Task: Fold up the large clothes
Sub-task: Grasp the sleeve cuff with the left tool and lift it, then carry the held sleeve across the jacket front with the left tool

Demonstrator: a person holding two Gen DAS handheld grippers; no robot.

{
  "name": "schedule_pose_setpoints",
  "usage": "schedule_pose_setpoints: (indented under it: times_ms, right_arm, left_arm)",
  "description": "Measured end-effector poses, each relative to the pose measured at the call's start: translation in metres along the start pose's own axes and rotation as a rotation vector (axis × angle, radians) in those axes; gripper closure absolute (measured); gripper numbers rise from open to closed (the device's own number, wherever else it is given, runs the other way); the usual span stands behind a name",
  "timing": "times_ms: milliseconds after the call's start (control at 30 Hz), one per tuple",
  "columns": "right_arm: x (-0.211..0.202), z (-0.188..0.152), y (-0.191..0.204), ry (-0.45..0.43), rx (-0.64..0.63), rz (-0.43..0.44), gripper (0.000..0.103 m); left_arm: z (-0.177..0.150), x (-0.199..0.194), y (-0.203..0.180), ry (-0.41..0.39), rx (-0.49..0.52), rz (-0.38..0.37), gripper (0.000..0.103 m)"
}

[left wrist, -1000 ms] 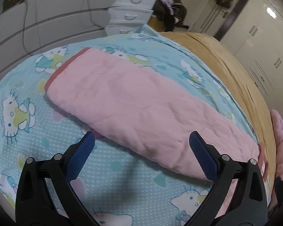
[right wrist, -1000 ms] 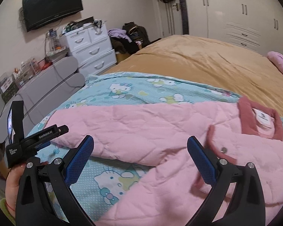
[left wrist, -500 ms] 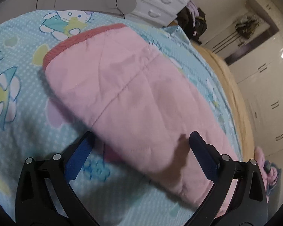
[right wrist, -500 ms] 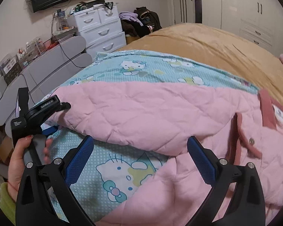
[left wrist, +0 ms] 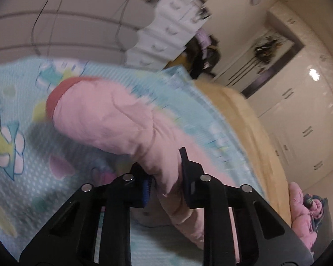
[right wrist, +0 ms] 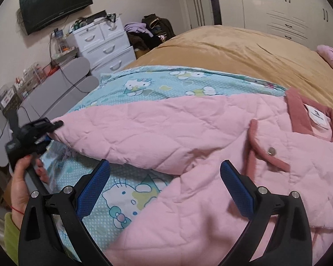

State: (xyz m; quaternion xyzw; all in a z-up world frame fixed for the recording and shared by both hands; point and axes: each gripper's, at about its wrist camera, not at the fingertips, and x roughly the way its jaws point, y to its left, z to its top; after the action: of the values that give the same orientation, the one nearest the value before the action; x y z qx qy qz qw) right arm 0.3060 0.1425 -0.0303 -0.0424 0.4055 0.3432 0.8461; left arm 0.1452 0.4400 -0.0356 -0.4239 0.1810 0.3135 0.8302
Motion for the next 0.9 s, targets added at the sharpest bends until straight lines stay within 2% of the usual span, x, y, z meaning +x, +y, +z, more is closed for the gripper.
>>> schedule_pose_setpoints:
  times_ms: [200, 500, 633, 900]
  right_arm:
    - [-0.027, -0.007, -0.029, -0.024, 0.051, -0.026, 0.004]
    - [-0.071, -0.020, -0.082, -0.081, 0.156, -0.070, 0.004]
    - [-0.090, -0.028, -0.108, -0.096, 0.200, -0.095, 0.004]
    - [-0.124, -0.044, -0.148, -0.138, 0.278, -0.139, 0.004]
  left_arm:
    - [0.006, -0.047, -0.051, -0.100, 0.078, -0.116, 0.093]
    - [-0.018, -0.107, -0.141, -0.184, 0.235, -0.294, 0.094]
    - [-0.036, -0.126, -0.174, -0.192, 0.324, -0.359, 0.094]
    - [-0.070, -0.141, -0.213, -0.149, 0.393, -0.480, 0.094]
